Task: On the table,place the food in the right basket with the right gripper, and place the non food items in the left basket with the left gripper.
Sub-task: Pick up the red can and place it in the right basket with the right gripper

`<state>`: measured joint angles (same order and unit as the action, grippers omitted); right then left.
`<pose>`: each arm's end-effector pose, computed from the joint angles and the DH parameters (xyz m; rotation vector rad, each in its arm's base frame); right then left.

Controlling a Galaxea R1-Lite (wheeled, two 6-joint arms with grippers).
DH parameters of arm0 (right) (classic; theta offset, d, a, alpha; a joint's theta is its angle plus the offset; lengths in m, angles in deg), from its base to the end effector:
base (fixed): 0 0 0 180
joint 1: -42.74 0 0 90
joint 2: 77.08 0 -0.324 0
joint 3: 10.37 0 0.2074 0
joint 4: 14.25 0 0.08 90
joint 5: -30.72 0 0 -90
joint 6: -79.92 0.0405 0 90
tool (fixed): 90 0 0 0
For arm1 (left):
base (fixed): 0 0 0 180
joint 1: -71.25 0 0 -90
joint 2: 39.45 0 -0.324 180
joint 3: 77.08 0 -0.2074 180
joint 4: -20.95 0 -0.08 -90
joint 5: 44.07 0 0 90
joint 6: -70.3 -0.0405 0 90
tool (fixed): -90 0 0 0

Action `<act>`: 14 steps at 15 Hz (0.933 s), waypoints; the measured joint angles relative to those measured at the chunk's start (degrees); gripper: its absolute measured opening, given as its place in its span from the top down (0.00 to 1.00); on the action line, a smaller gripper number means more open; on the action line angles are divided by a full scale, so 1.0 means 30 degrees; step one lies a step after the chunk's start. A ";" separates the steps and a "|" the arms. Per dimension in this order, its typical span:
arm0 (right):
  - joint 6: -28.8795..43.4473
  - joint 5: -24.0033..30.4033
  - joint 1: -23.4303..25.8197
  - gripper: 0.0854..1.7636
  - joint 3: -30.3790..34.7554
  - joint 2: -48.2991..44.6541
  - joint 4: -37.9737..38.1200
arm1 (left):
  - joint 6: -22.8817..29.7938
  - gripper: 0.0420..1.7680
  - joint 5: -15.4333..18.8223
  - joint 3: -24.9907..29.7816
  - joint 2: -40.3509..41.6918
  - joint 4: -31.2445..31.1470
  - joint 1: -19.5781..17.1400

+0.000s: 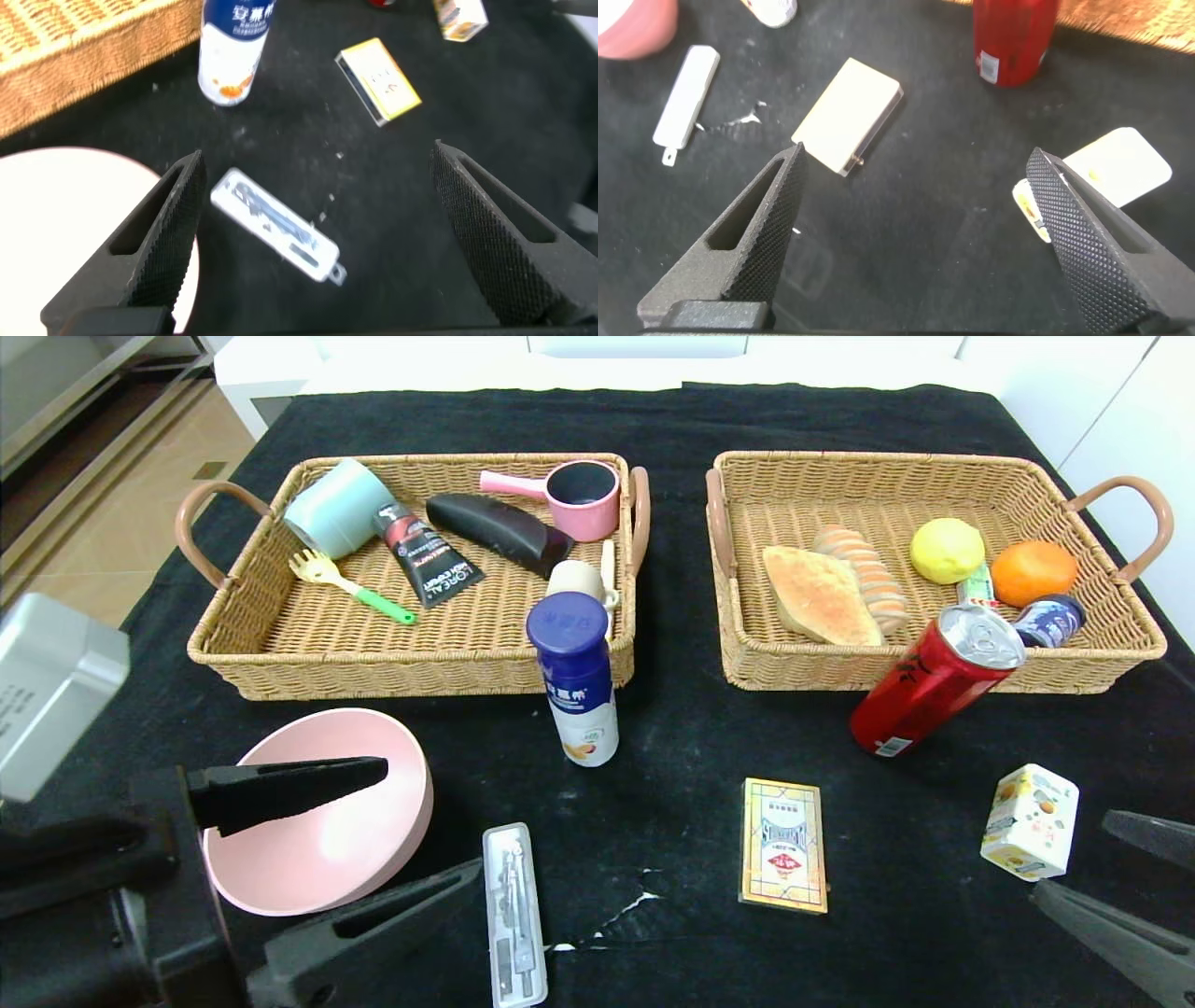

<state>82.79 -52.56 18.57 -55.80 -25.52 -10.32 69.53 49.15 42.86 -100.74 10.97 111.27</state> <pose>0.1104 0.0548 0.2106 0.0218 0.1891 0.5332 0.1286 -0.1110 0.2563 0.0760 0.1851 -0.7535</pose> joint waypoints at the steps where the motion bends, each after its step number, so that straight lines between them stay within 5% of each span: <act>1: 0.0008 -0.0024 -0.0057 0.03 -0.0008 0.0228 -0.0020 | -0.0024 0.03 -0.0699 0.0102 -0.0423 0.0553 0.0431; 11: -0.0146 -0.0061 -0.0138 0.03 -0.0028 0.1028 0.0024 | -0.0016 0.03 -0.1955 0.0512 -0.1317 0.1536 0.1365; 14: -0.0727 -0.2341 -0.0634 0.03 -0.0089 0.1341 -0.0028 | -0.0028 0.03 -0.1963 0.0569 -0.1304 0.1524 0.1443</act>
<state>80.61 -59.58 16.67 -56.07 -21.50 -10.41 69.44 43.26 44.57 -104.65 15.54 115.60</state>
